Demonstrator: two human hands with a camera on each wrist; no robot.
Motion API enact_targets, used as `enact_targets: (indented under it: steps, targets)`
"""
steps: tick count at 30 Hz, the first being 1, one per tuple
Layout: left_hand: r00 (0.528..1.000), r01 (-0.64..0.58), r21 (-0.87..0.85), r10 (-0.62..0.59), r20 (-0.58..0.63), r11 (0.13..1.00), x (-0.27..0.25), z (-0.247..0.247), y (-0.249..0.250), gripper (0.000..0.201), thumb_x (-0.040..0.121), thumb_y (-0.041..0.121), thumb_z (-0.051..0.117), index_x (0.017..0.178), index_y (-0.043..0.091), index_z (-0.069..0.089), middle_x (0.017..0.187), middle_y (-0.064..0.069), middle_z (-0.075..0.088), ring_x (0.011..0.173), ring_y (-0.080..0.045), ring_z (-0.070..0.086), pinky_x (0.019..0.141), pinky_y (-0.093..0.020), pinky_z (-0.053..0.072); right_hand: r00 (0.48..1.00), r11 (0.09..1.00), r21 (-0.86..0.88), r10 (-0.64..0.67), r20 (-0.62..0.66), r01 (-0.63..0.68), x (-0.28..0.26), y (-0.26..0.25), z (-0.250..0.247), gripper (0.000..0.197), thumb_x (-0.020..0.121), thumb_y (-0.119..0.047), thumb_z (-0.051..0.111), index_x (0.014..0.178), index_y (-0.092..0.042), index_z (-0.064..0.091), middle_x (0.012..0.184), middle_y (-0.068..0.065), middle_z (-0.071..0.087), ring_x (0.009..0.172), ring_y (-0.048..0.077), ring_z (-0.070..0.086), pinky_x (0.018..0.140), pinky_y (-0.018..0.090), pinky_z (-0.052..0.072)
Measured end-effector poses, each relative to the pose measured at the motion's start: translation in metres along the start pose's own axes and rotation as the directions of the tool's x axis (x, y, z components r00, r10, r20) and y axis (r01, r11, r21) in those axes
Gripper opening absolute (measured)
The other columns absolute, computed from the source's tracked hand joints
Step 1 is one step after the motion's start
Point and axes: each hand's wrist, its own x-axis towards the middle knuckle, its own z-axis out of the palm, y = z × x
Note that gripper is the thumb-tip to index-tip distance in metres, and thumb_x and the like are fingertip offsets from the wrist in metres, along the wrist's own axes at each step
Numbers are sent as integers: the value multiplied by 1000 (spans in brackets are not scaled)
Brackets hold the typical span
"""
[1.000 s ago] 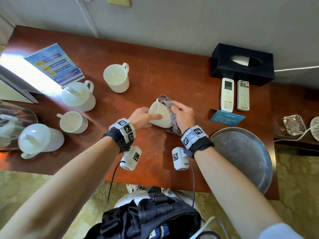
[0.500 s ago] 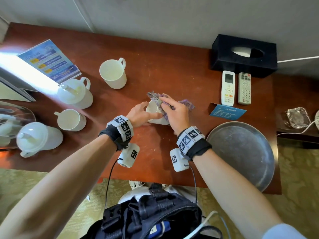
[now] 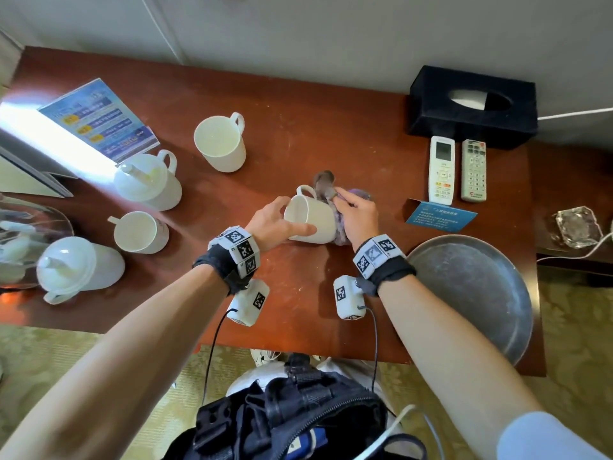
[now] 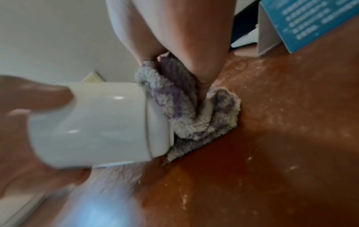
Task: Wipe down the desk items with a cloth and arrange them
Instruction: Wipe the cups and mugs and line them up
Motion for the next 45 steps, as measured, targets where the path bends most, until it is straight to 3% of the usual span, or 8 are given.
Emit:
enact_targets:
  steps: [8, 13, 17, 25, 32, 35, 41, 45]
  targets:
    - [1000, 11, -65, -11, -1, 998, 3, 3, -3, 82, 82, 39, 79, 149, 16, 37, 135, -4, 50, 107, -17, 56, 49, -8, 47, 928, 919, -151, -343, 145, 363, -36, -1, -3, 30, 94, -10, 63, 121, -20, 71, 134, -11, 58, 124, -7, 49, 109, 15, 38]
    - [1000, 20, -72, -20, -4, 997, 1, 3, -7, 88, 76, 46, 82, 148, 20, 38, 132, -6, 55, 111, -21, 59, 79, -30, 59, 964, 965, -74, -245, 108, 253, -27, 7, -5, 29, 95, -13, 63, 123, -22, 70, 129, -2, 66, 118, -3, 58, 106, 21, 44]
    - [1000, 0, -1, 0, -13, 1000, 1, 3, -2, 85, 80, 46, 78, 149, 20, 36, 134, -5, 51, 110, -20, 52, 71, -25, 45, 995, 995, -23, -101, 13, 102, -12, 2, 0, 27, 95, -16, 62, 120, -18, 72, 118, -3, 71, 110, 6, 65, 103, 32, 50]
    - [1000, 25, -45, -24, 17, 999, -2, 1, -17, 111, 52, 67, 81, 146, 23, 40, 135, -1, 58, 111, -19, 63, 90, -39, 58, 788, 772, -215, -518, 333, 598, -39, 3, 8, 34, 96, -6, 59, 128, -15, 66, 139, -9, 49, 137, 8, 39, 118, 14, 20]
    - [1000, -4, -17, 5, 20, 1000, -8, 0, -13, 85, 74, 47, 82, 144, 25, 39, 127, -2, 55, 113, -24, 55, 90, -35, 48, 988, 983, -152, -82, 131, 102, -3, 0, 10, 31, 97, -21, 55, 124, -25, 70, 126, -3, 68, 118, 17, 60, 105, 43, 47]
    - [1000, -20, -3, 20, 5, 1000, -7, 3, -15, 86, 75, 45, 82, 145, 24, 37, 129, -6, 55, 114, -25, 54, 88, -34, 46, 974, 955, -229, -148, 171, 186, -12, -7, 8, 30, 98, -17, 55, 122, -23, 71, 130, -5, 66, 123, 14, 57, 110, 38, 43]
    - [1000, -9, -60, 8, -19, 998, -9, 8, -21, 95, 68, 53, 83, 145, 23, 37, 133, 0, 56, 114, -21, 57, 93, -33, 50, 816, 792, -267, -437, 378, 549, -45, -2, -2, 35, 99, -8, 55, 131, -19, 64, 144, 1, 53, 138, 8, 37, 116, 11, 19]
    - [999, -7, -68, 5, -32, 998, -11, 9, -18, 78, 76, 44, 82, 139, 25, 40, 116, -3, 59, 102, -20, 58, 68, -24, 43, 933, 915, -247, -256, 251, 318, -28, -2, -3, 33, 99, -13, 55, 129, -22, 66, 139, -1, 58, 133, 10, 49, 115, 25, 35]
